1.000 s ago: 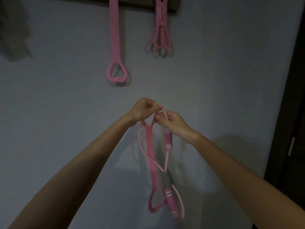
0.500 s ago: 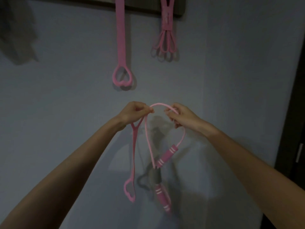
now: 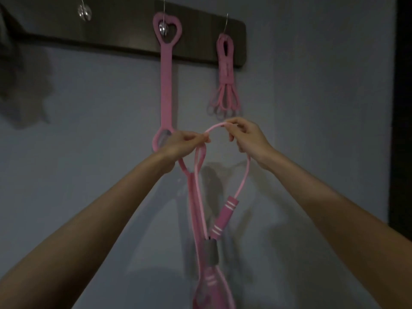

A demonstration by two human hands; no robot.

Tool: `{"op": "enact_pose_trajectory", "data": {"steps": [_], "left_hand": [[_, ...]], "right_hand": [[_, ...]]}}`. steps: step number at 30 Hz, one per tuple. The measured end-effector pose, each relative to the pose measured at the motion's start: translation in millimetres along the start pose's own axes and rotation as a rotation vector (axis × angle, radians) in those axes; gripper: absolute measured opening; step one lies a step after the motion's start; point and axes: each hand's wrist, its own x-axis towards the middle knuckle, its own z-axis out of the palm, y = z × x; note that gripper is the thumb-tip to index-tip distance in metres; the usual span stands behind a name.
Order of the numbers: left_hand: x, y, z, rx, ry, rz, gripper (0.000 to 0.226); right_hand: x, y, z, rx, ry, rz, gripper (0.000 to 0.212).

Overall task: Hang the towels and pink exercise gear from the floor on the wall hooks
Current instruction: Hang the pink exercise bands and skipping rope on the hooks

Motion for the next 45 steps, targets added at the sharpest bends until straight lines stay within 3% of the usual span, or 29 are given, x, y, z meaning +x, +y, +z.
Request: {"op": "enact_pose_trajectory", "data": {"steps": [6,15,22,29,34,37,45], "left_hand": [[40,35,-22,-0.021,0.065,0.022,0.024],[100,77,-40,0.094,0.086,0.262,0.022],[156,84,-46,0.131,0.122,0.26,0.032],[219,76,-45,0.249,0.348,0.374,0.032],[272,82,-40,0.247,0.517,0.443,0.024],[299,87,-40,0.3,0.587,0.488,0.027],[354,108,-46,0.344,0.738,0.519,0.033]], "right_hand": [[59,-15,-3,-0.032,0.143,-0.021,0.004],[125,-38,-32,-0.035,0.409,-0.253,0.005],[181,-32,-41,-0.075,0.479,-0.318,0.013],[251,-8,-57,-0.335,0.496,-0.43,0.019],[308,-1,-63,-0.161,0.37,-0.466,0.013],[340,3,-66,-0.059,0.459,-0.507,0.004],[402,-7,-56,0.035,0.666,-0.528,0.009]]}}
